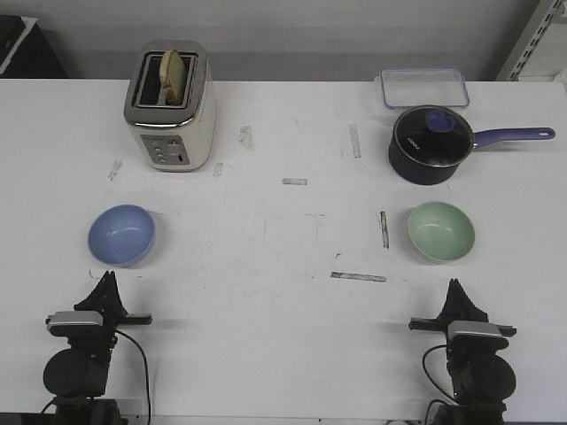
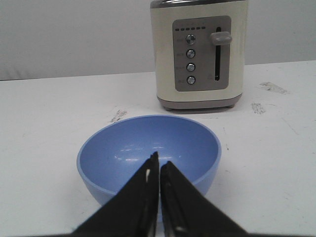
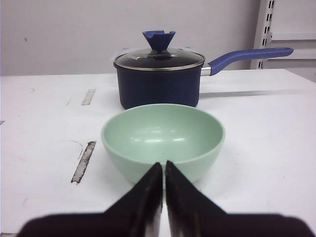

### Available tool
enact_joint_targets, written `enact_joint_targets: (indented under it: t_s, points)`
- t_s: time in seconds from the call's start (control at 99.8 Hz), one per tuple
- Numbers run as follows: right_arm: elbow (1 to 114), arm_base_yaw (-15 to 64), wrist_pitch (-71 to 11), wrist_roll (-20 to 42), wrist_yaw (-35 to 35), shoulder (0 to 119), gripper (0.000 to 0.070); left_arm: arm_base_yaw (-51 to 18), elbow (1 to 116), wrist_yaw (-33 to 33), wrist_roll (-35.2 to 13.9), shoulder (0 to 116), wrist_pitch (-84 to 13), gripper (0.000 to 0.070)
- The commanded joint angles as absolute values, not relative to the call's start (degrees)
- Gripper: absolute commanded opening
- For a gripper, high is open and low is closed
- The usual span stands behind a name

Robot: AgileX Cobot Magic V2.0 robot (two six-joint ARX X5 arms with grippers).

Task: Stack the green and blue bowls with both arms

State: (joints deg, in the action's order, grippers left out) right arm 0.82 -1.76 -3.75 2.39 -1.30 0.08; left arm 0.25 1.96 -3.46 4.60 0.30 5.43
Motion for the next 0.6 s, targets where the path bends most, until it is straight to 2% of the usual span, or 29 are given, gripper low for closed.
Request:
enact_joint_targets:
  t_s: [0.0,0.431,0.591]
  points:
    - [0.73,-1.67,-2.98,2.96,-1.45,0.08,0.0007,0.25,0.73,-3.44,4.95,0.19,6.07,0.0002]
    - [0.73,-1.67,-2.98,2.98,-1.5,0.08,0.0007,0.25,0.73,-3.44,4.93,0.19,6.09,0.0002]
    - [0.73,-1.93,-2.13,2.79,-4.75,0.08,0.0007,0.25,0.73,-3.44,4.93,0.19,6.04,0.0002]
